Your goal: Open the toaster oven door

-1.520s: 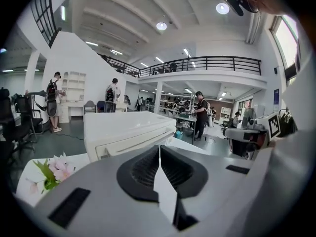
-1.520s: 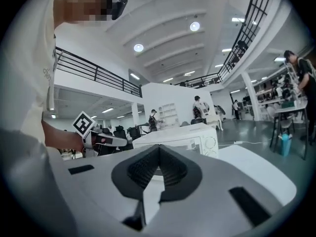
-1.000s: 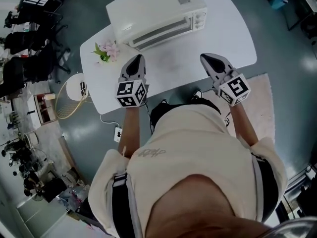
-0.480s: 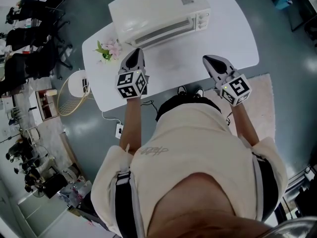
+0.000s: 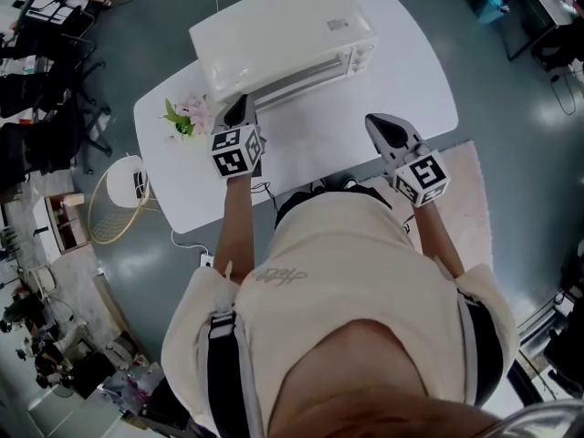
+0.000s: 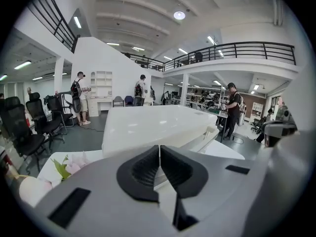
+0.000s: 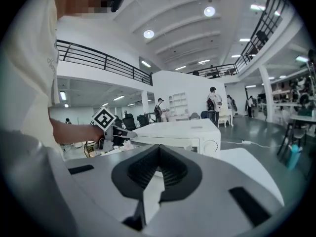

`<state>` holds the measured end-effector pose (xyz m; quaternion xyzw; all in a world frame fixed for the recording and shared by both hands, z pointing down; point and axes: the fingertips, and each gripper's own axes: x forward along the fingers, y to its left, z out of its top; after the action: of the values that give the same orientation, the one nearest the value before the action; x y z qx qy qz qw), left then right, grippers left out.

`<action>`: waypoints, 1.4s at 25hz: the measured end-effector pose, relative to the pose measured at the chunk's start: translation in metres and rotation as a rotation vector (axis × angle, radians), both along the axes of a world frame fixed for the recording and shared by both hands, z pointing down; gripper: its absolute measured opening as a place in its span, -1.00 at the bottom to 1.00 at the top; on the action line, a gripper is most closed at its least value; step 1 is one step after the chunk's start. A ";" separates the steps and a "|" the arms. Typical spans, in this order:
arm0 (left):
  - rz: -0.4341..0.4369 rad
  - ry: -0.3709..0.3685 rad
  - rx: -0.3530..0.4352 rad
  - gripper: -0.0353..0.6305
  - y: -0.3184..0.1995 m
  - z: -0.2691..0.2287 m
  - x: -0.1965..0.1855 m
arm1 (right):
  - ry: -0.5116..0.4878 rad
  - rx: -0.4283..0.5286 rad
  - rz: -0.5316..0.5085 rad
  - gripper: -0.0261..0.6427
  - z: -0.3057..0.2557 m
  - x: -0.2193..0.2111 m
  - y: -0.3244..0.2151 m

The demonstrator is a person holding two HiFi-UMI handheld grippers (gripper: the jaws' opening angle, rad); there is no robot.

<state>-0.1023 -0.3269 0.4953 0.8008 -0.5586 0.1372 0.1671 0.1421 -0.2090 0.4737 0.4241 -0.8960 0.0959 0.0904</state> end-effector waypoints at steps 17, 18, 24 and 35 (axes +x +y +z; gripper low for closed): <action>-0.005 0.012 -0.094 -0.84 -0.007 0.018 0.004 | -0.093 -0.022 0.006 -0.90 -0.001 0.004 -0.023; -0.009 0.003 -0.101 -0.84 -0.008 0.018 0.006 | -0.089 -0.014 -0.002 -0.90 -0.004 0.008 -0.024; -0.033 -0.028 -0.128 -0.84 -0.008 0.020 0.011 | -0.138 -0.037 -0.036 -0.90 0.000 0.024 -0.031; -0.084 -0.055 -0.143 -0.84 0.017 0.031 0.015 | -0.171 -0.105 -0.111 -0.90 0.015 0.026 -0.033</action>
<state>-0.0876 -0.3096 0.5260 0.7585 -0.5850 0.1916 0.2140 0.1685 -0.2416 0.4887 0.3589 -0.9162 0.1736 0.0407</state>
